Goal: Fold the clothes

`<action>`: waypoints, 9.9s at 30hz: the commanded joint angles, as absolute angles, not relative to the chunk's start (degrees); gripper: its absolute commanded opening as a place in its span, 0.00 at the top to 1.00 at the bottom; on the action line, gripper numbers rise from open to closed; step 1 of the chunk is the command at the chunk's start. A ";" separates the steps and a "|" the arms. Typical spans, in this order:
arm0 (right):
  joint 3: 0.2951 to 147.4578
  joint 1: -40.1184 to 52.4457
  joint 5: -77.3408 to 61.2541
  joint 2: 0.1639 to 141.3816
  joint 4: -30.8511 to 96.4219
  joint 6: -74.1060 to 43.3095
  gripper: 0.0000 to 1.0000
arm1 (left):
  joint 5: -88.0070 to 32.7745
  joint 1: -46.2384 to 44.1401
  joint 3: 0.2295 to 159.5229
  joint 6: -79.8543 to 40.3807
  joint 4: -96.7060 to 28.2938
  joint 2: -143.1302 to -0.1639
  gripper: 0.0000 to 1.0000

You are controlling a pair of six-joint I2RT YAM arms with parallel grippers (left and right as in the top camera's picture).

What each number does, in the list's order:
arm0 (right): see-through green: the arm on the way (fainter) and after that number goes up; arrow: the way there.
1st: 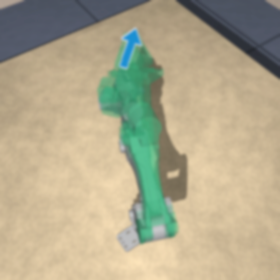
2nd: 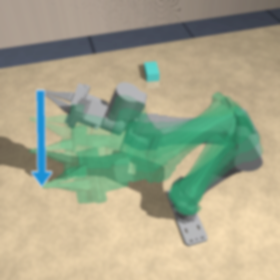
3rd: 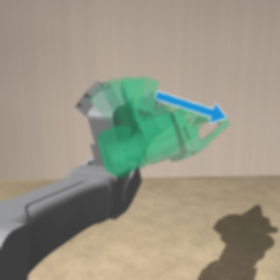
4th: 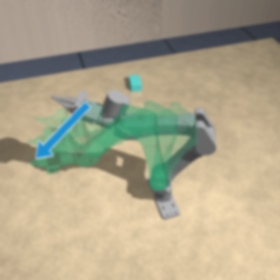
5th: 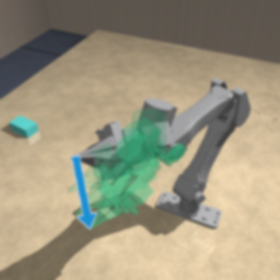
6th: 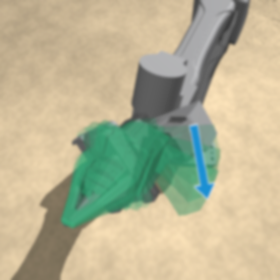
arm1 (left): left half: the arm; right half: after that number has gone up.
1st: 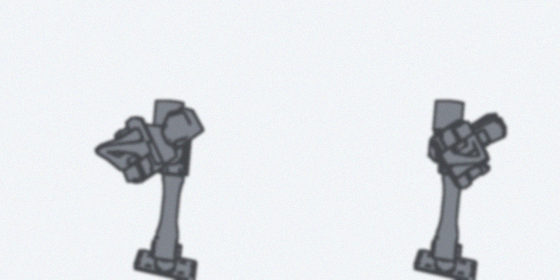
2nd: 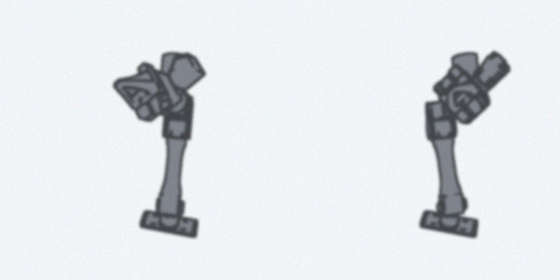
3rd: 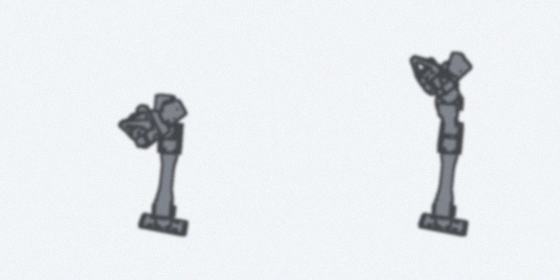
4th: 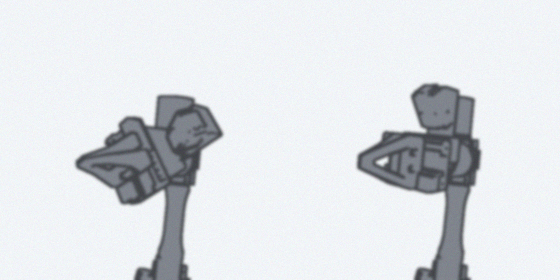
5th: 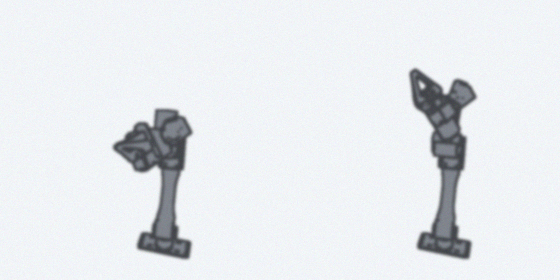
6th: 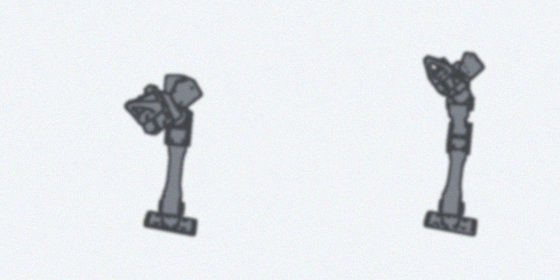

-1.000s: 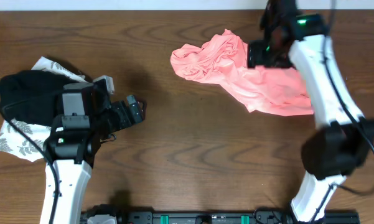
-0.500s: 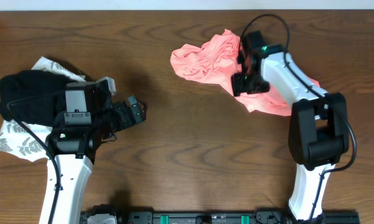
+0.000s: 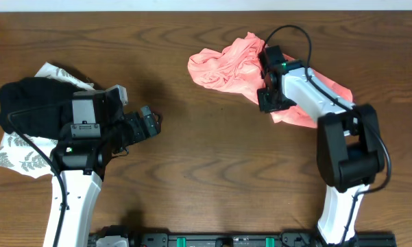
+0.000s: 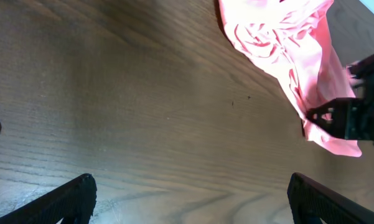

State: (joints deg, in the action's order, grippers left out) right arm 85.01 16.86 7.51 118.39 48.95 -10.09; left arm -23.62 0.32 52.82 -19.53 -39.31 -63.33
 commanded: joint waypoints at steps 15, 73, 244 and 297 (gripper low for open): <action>85.41 15.92 5.72 86.54 51.16 -4.62 0.96 | -23.59 0.56 53.84 -19.84 -39.81 -63.51 0.02; 83.57 18.28 13.02 68.23 45.78 0.32 0.99 | -23.57 -2.39 53.84 -19.79 -39.99 -63.51 0.02; 86.46 4.16 4.32 85.17 56.18 -10.98 0.31 | -26.72 -31.18 55.51 -18.20 -15.86 -89.27 0.02; 78.00 -7.33 -6.83 116.53 53.45 -2.61 0.99 | -20.03 -29.30 55.53 -25.43 -20.10 -78.54 0.02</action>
